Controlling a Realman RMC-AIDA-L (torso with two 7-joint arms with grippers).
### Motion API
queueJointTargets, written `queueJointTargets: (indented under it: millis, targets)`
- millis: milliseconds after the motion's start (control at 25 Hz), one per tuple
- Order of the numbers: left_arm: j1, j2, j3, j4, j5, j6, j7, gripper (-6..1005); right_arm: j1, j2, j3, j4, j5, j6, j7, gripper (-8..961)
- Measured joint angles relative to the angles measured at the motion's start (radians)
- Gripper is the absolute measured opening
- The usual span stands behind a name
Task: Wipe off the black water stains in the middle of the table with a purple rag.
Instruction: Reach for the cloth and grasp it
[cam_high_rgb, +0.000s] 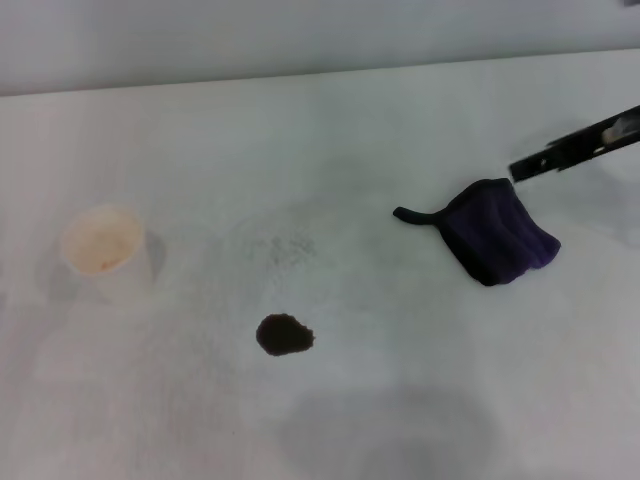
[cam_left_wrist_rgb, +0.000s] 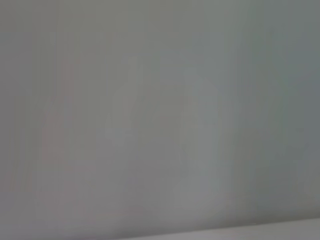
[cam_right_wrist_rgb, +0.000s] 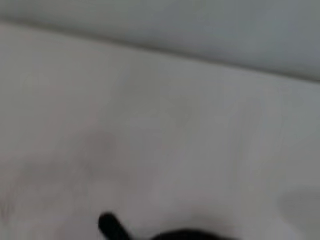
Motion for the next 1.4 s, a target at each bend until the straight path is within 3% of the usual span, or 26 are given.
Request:
queueJointTargets:
  millis: [80,160,440,720,1400]
  targets:
    - [-0.009,0.000,-0.008,0.000,0.000,0.000,0.005,882,0.024,0.027,-0.012,0.015,-0.075,0.040,0.030,824]
    - [-0.019,0.000,-0.009,0.000,0.001,0.002,0.009,882,0.039,0.032,-0.053,0.013,-0.108,0.061,0.071,824]
    - [-0.032,0.000,-0.010,0.000,0.001,0.008,0.019,883,0.103,0.030,-0.188,-0.041,-0.145,0.090,0.176,822]
    - [-0.039,-0.004,-0.010,-0.010,0.008,0.010,0.046,882,0.222,0.037,-0.299,-0.246,-0.187,0.057,0.211,809]
    - [-0.043,-0.006,-0.004,-0.021,0.010,0.003,0.048,881,0.258,0.036,-0.325,-0.357,-0.250,0.001,0.222,697]
